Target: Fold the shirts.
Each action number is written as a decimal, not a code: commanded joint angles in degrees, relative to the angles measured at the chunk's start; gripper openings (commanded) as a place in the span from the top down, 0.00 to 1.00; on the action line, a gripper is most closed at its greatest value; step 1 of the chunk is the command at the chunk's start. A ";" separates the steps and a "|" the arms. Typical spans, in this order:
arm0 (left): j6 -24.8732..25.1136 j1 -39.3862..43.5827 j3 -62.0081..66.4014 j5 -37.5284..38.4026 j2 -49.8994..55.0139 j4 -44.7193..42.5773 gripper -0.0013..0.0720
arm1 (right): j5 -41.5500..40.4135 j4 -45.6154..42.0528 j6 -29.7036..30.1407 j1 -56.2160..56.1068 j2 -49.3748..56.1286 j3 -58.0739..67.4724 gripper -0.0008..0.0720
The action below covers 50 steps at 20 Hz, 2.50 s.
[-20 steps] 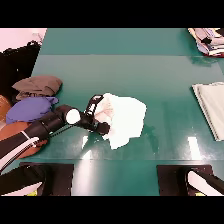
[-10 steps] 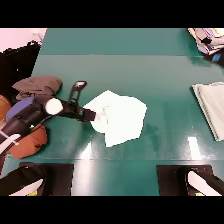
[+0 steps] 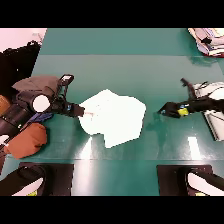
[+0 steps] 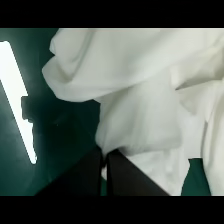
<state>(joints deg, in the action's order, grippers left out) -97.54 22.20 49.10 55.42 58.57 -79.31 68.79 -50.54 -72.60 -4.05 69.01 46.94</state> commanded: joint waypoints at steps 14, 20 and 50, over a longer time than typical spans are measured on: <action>-3.78 -0.17 0.81 1.84 -0.52 -10.21 0.95 | -10.82 6.36 2.21 -7.23 19.80 18.43 0.97; -7.48 -0.17 17.59 7.56 -0.68 -29.99 0.95 | -9.81 -4.22 2.27 2.23 6.08 34.23 0.97; 5.51 -0.26 49.05 18.56 -0.50 -26.69 0.95 | 12.59 -12.33 -0.92 7.82 2.93 60.96 0.97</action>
<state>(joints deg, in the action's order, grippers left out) -94.13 22.00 105.91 69.63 54.65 -103.42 77.47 -58.41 -71.66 9.50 65.71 112.44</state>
